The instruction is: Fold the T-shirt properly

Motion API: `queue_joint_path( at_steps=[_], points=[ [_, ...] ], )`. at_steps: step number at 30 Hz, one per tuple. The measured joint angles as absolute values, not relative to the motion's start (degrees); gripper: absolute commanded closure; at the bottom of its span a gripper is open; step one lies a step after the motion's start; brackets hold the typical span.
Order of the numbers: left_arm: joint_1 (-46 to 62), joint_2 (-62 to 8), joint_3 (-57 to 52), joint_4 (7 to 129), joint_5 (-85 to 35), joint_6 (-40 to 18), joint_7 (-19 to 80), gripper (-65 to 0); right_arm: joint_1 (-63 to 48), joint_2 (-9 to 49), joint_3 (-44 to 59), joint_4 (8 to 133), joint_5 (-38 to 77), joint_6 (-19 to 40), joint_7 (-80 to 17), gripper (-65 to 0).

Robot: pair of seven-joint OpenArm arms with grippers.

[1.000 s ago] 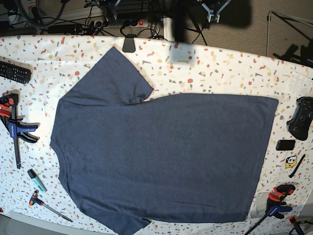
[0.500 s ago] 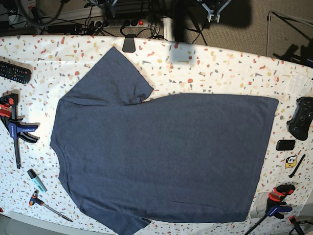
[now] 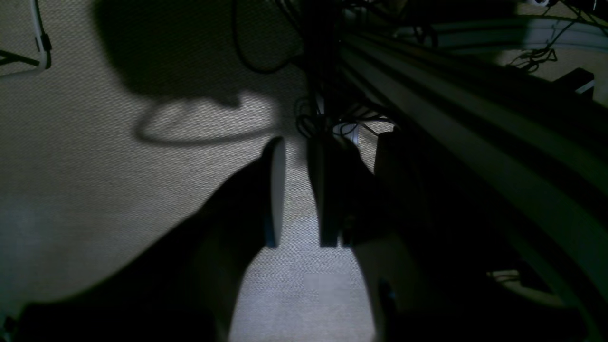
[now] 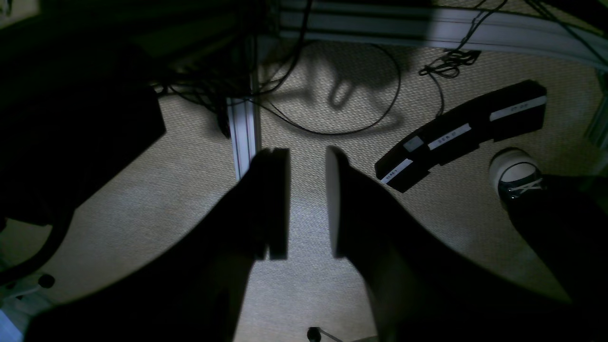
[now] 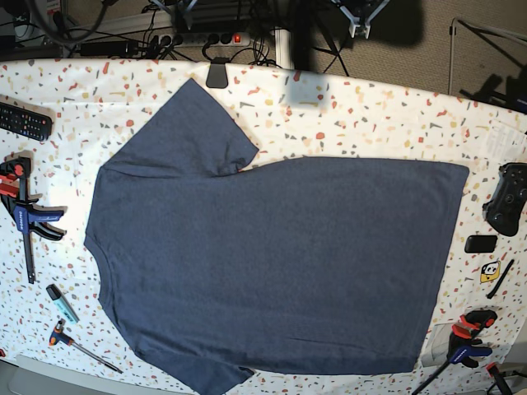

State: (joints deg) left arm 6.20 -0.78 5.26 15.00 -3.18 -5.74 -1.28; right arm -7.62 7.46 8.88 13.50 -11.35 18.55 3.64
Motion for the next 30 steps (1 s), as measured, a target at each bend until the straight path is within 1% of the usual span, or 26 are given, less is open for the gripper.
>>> queue_joint_path(
  at_steps=[7,11,14,17,18,21,25,28,30],
  points=[
    [6.5,-0.78,5.26,15.25,-3.16,-5.74,-2.9,-12.5,-7.86,7.92,8.88,13.67,-11.64,18.61,3.66,-12.1],
    [9.08,-0.8,5.26,19.57,-2.39,-5.72,-2.35,-12.5,-11.27,8.97,8.88,17.65,-11.62,20.58,5.37,-12.0],
    [13.1,-0.8,5.26,25.76,2.13,-5.72,0.1,-12.5,-15.79,9.56,8.84,24.45,-11.6,21.96,5.76,-12.1],
    [17.61,-0.82,5.26,33.61,4.95,-5.65,3.9,-12.5,-21.61,10.09,8.71,32.71,-6.85,23.86,4.62,-12.1],
    [19.2,-0.91,5.28,36.49,5.5,-4.38,4.58,-12.5,-23.81,10.37,8.64,35.68,-6.0,24.62,4.32,-12.0],
    [23.81,-1.3,5.32,45.6,8.56,-1.8,5.17,-12.5,-30.2,11.64,8.64,45.45,-3.46,27.18,3.53,-12.0],
    [30.85,-2.44,5.26,58.11,11.18,-2.04,5.1,-12.5,-38.11,13.8,8.62,58.76,0.38,30.09,2.98,-12.1],
    [35.9,-3.9,5.34,67.18,12.03,-2.04,5.34,-12.5,-43.64,15.53,8.58,67.51,2.09,32.82,0.49,-12.0],
    [38.79,-5.56,5.37,73.23,12.08,-2.15,5.43,-12.5,-47.2,16.78,8.62,72.84,3.27,33.04,-1.23,-12.0]
  ],
)
